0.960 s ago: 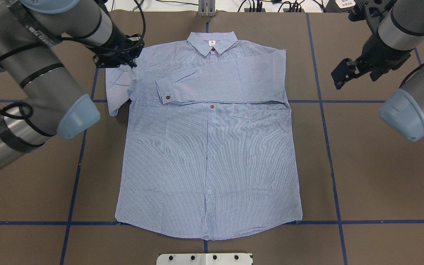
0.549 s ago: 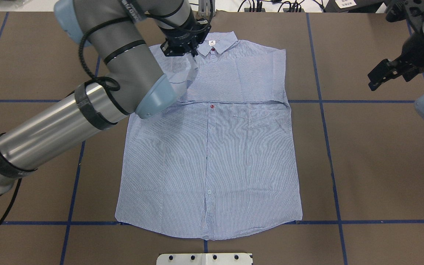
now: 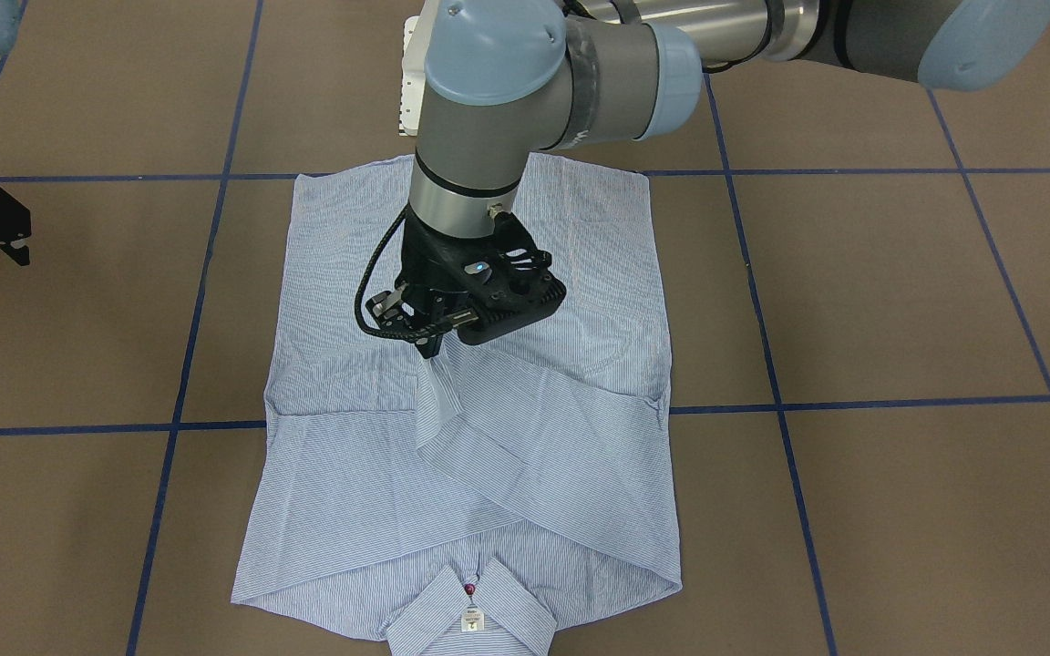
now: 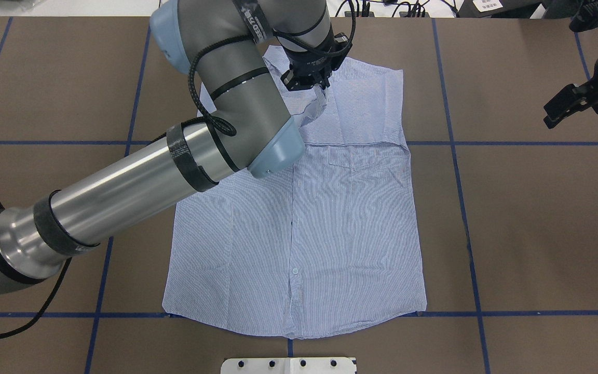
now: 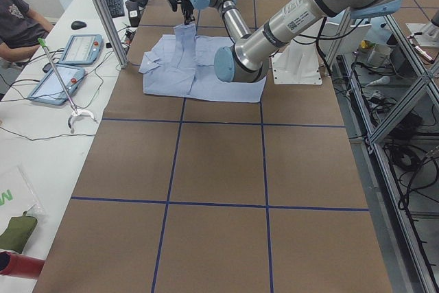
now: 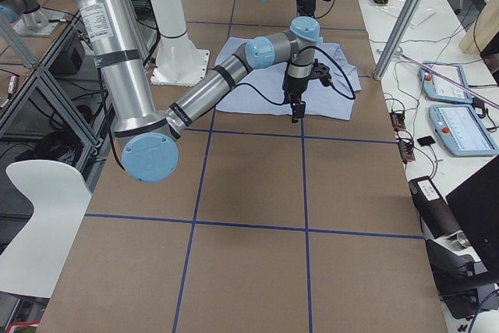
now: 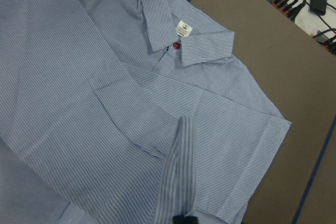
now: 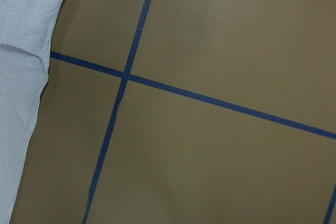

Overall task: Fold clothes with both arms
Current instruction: 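Lay the sleeve across the shirt front and open the left gripper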

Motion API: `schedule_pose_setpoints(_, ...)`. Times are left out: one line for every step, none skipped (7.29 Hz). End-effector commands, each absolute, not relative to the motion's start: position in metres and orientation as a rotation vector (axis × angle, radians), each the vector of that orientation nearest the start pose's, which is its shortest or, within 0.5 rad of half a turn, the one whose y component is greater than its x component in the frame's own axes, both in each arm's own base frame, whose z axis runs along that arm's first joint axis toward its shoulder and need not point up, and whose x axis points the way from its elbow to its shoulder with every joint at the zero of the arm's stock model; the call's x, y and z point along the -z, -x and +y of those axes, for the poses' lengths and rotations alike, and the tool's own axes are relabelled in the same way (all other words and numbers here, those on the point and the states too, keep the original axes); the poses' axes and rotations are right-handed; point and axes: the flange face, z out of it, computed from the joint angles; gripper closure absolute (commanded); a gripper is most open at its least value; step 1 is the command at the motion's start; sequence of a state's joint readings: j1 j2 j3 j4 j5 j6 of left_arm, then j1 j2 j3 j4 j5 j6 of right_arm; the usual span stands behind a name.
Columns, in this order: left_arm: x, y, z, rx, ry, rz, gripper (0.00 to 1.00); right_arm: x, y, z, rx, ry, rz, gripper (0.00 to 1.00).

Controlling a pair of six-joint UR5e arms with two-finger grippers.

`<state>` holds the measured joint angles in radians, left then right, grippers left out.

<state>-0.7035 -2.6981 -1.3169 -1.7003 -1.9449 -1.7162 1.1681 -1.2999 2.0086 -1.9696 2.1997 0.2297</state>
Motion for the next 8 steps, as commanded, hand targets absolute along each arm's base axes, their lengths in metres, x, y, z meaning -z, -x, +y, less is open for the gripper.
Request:
schedule_pose_setpoints(-0.038, -0.586, -0.562, 0.623, 0.042, 1.093, 1.00, -0.364, 0.140, -0.519, 0.265, -0.090, -0.687, 0.00)
schedule_pose_setpoints(-0.055, -0.607, -0.563, 0.628, 0.030, 1.104, 1.00, -0.366, 0.140, -0.519, 0.264, -0.087, -0.687, 0.00)
schedule_pose_setpoints(-0.065, -0.625, -0.551, 0.620, 0.002, 1.088, 1.00, -0.366, 0.140, -0.518, 0.263, -0.085, -0.686, 0.00)
schedule_pose_setpoints(-0.067, -0.651, -0.523, 0.592, 0.004, 1.080, 1.00, -0.366, 0.139, -0.519, 0.262, -0.086, -0.686, 0.00)
schedule_pose_setpoints(-0.061, -0.660, -0.510, 0.574, 0.005, 1.089, 1.00, -0.365, 0.138, -0.519, 0.260, -0.086, -0.686, 0.00)
schedule_pose_setpoints(-0.052, -0.663, -0.500, 0.545, -0.001, 1.140, 0.72, -0.364, 0.139, -0.519, 0.262, -0.087, -0.687, 0.00)
schedule_pose_setpoints(-0.048, -0.661, -0.499, 0.497, -0.091, 1.161, 0.01, -0.364, 0.139, -0.519, 0.261, -0.088, -0.686, 0.00)
schedule_pose_setpoints(-0.052, -0.674, -0.486, 0.481, -0.166, 1.144, 0.00, -0.364, 0.139, -0.519, 0.261, -0.089, -0.687, 0.00)
